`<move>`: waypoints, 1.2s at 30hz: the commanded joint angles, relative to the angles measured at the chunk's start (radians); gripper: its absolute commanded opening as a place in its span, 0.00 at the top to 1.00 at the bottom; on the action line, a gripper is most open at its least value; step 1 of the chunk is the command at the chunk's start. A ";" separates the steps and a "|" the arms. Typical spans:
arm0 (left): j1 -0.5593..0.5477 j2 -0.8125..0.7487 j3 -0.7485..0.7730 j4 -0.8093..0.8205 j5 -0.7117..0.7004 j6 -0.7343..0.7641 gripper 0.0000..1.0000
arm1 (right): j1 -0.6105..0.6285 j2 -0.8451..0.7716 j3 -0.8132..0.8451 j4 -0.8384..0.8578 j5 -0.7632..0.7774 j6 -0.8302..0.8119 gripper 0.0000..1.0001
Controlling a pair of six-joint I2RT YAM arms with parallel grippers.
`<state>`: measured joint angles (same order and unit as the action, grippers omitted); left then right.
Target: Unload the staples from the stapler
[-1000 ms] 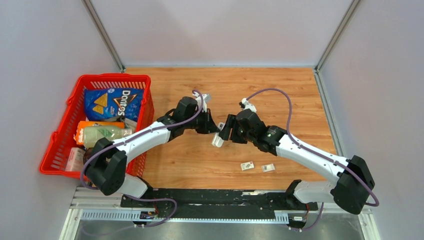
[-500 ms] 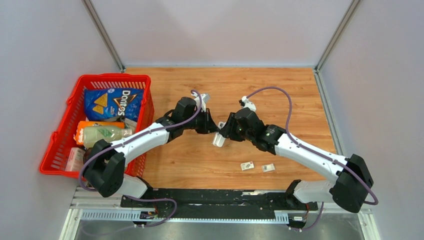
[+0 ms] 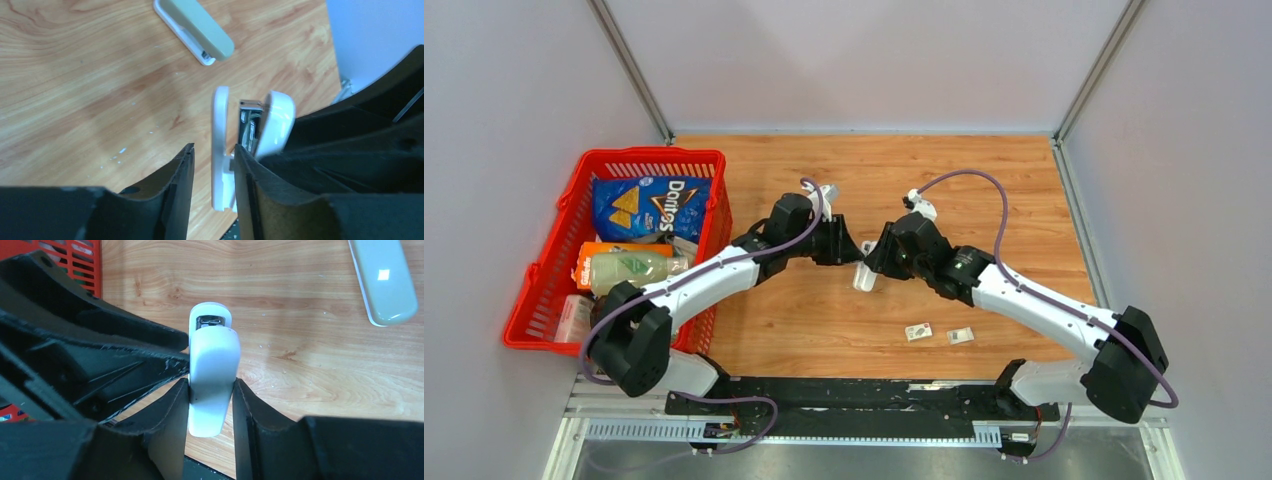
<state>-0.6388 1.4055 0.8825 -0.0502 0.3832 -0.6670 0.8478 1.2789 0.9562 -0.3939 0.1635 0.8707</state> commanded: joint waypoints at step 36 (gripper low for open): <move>-0.005 -0.272 0.219 -0.789 -0.707 0.106 0.29 | 0.013 0.711 0.621 -0.318 0.180 0.065 0.94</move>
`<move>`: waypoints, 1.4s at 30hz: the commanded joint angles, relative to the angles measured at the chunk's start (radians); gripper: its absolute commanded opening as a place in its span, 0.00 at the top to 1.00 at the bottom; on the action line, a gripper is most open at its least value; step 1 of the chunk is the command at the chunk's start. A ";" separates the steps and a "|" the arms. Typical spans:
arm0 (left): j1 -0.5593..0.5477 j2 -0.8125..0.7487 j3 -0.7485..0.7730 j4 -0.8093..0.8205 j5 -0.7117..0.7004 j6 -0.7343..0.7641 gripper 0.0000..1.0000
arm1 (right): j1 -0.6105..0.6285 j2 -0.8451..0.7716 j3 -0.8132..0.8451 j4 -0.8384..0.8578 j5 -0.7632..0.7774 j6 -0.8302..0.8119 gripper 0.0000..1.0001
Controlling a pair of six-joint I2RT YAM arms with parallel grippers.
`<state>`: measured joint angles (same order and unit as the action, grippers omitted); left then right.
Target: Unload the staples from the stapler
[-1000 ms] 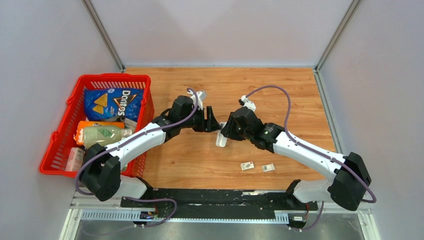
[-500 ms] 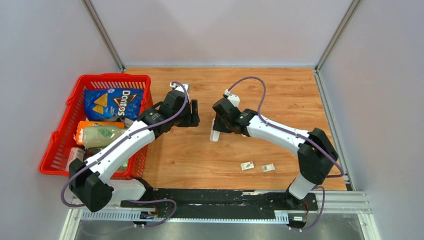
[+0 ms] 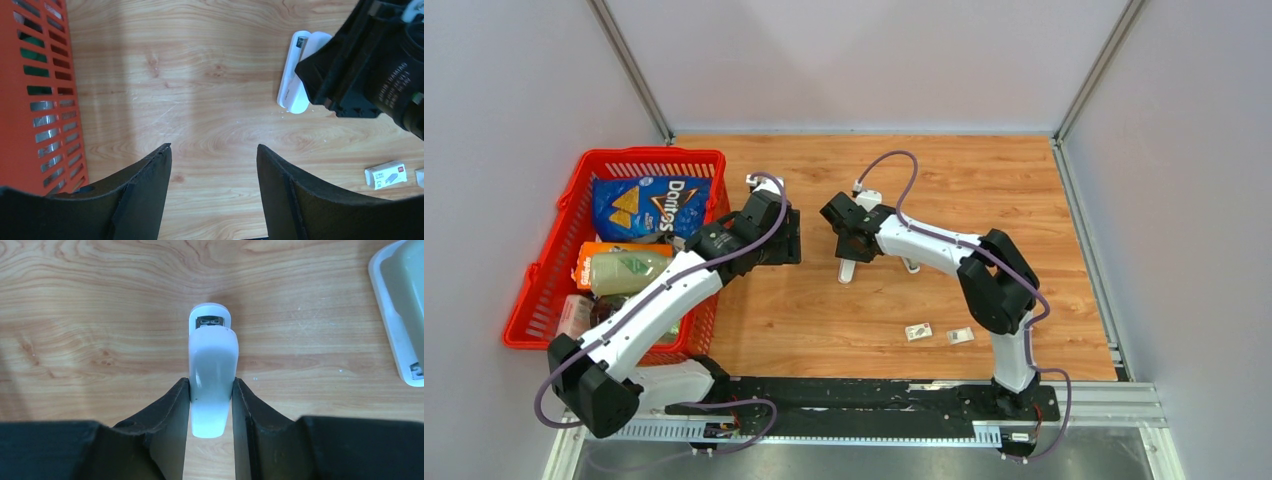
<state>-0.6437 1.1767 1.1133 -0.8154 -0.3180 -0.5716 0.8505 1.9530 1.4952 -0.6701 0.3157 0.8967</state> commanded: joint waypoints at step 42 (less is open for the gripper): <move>-0.039 0.408 0.107 0.414 0.229 0.262 0.20 | -0.033 -0.787 -0.343 -0.174 0.099 -0.315 0.24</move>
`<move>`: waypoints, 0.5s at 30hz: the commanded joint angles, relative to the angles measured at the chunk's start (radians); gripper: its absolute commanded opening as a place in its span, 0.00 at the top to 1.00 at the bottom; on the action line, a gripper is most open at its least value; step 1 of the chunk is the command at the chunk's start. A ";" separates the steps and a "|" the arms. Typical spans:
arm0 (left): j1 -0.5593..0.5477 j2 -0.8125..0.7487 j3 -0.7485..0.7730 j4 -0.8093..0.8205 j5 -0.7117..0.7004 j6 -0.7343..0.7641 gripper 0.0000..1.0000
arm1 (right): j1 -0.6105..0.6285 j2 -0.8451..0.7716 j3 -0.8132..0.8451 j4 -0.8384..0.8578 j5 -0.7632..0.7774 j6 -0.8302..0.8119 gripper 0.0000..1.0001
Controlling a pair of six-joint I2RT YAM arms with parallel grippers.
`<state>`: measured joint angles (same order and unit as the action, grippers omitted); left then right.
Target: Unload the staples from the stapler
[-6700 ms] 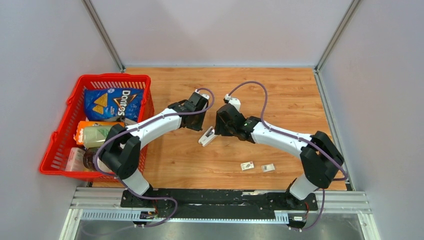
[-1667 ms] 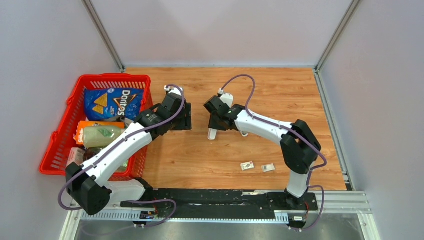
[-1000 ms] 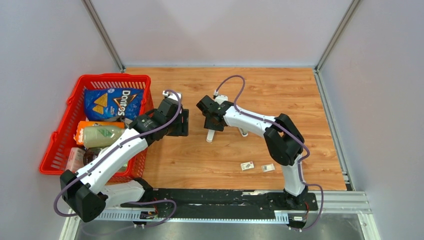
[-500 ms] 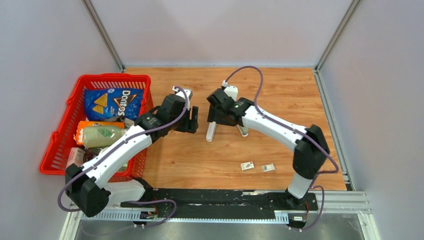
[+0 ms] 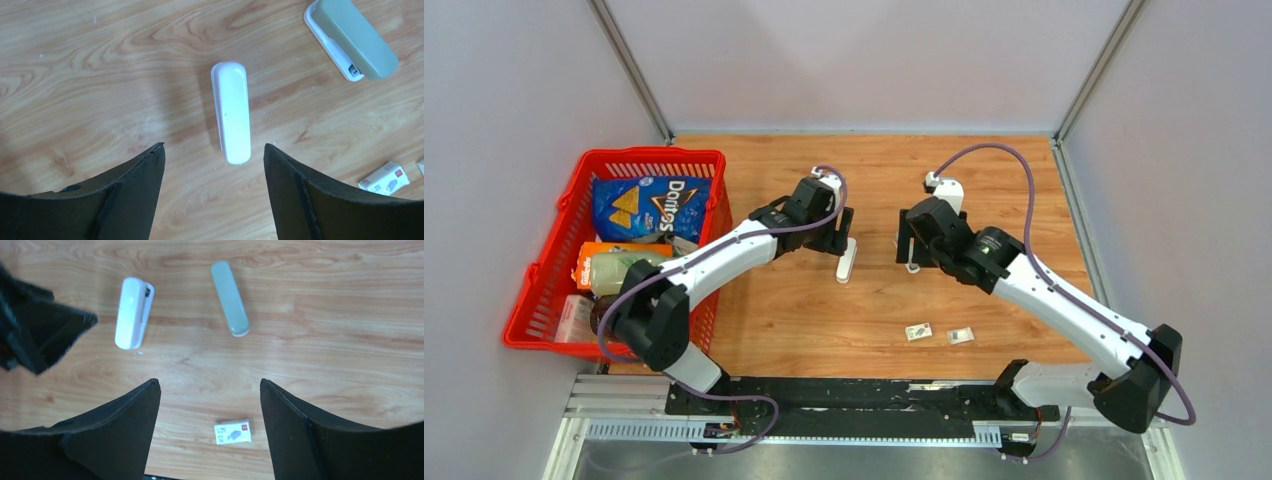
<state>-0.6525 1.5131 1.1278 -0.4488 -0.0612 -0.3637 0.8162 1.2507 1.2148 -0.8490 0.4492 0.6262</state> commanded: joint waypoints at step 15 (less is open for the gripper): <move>-0.098 0.321 0.257 -0.019 -0.184 0.049 0.20 | 0.003 -0.221 -0.215 0.034 -0.142 -0.057 0.24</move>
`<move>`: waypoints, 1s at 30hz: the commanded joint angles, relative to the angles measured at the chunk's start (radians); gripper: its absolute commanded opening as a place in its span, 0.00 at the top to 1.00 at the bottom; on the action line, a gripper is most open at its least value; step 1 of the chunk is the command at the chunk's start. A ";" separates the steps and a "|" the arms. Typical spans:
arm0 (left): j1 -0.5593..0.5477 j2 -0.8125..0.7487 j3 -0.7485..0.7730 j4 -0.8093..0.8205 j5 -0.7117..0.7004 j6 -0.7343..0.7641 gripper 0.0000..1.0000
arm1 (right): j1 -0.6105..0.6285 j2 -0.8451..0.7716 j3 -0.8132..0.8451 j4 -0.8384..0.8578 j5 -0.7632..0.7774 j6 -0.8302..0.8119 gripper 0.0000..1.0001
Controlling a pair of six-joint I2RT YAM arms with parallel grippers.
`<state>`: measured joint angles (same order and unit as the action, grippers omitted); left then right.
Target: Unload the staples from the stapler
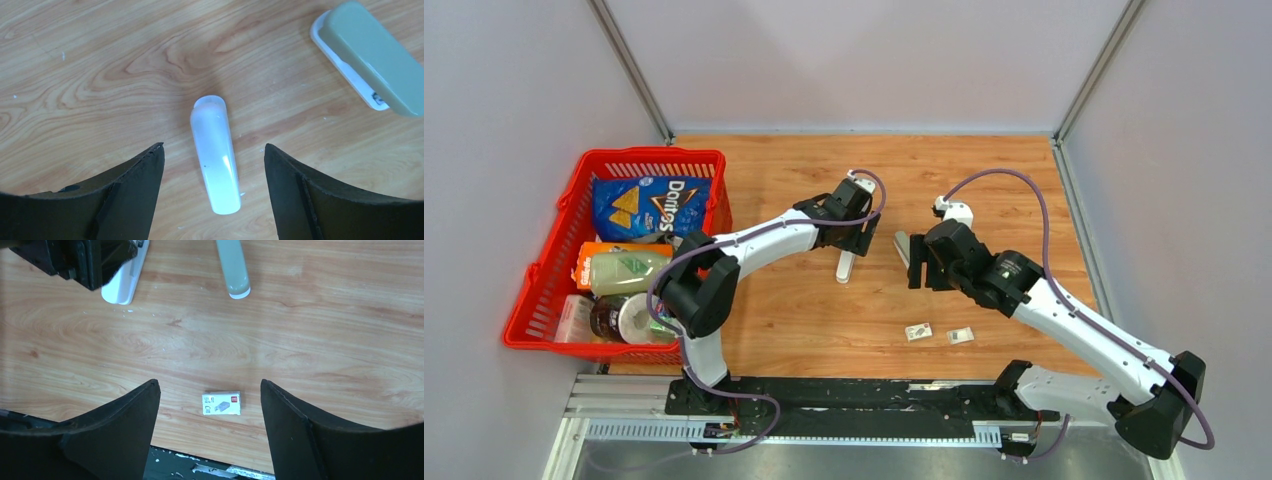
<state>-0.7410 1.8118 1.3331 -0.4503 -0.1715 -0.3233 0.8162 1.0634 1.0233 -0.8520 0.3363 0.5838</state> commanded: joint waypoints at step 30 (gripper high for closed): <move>-0.018 0.132 0.072 -0.005 -0.039 0.006 0.58 | 0.001 -0.042 -0.060 0.071 -0.082 -0.004 0.24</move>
<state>-0.7532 1.9373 1.3682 -0.4732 -0.2249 -0.3264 0.8158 1.0424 0.9627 -0.8150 0.2646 0.5785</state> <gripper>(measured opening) 0.472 0.763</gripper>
